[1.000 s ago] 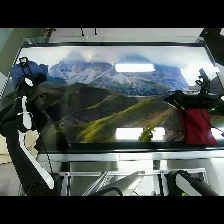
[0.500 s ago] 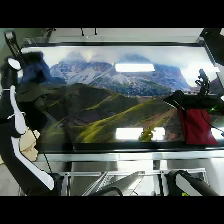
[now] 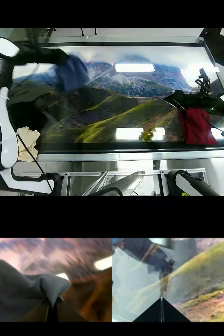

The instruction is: Fold the shirts.

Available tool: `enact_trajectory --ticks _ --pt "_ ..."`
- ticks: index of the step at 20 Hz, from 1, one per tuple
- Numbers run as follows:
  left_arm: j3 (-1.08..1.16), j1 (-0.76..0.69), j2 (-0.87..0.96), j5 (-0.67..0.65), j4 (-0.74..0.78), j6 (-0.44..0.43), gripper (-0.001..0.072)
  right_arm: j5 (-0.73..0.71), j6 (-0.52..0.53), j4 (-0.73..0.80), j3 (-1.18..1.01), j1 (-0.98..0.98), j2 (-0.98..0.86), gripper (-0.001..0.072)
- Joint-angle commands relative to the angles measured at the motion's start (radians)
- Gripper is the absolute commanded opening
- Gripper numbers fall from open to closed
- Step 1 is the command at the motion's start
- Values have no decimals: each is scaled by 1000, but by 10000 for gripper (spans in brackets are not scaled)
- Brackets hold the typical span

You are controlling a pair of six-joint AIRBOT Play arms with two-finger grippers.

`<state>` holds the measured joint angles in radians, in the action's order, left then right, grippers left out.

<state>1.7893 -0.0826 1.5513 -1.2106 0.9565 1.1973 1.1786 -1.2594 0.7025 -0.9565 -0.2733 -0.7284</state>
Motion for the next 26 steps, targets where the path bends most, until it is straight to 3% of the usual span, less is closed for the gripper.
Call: enact_trajectory --ticks 1,3,4,5,6,10,13,17,21,24,26 --pt "-231 -172 -77 -157 -15 47 10 53 0 1 0 1 -3 17" --pt "-333 -272 -81 -147 -14 47 13 68 0 0 0 1 -3 26" --pt "-360 -309 -81 -139 -14 46 18 71 0 0 0 1 -3 117" --pt "-367 -338 -80 -133 -14 46 318 77 0 0 0 1 -3 330" --pt "-363 -355 -81 -130 -14 57 700 86 0 0 0 1 -3 436" --pt "-251 -332 -81 -216 85 84 689 146 0 1 1 11 -3 436" --pt "-212 -220 -84 -273 187 98 689 143 3 0 35 111 -3 442" --pt "-369 24 -87 -139 184 98 689 -101 -48 0 198 359 -18 442" --pt "-436 216 26 -37 33 42 689 -345 -55 -19 293 587 -130 442" --pt "-435 270 148 13 -125 -45 689 -459 -56 -53 292 677 -259 441" --pt "-378 272 231 37 -153 -60 689 -488 -57 -69 292 686 -319 441"
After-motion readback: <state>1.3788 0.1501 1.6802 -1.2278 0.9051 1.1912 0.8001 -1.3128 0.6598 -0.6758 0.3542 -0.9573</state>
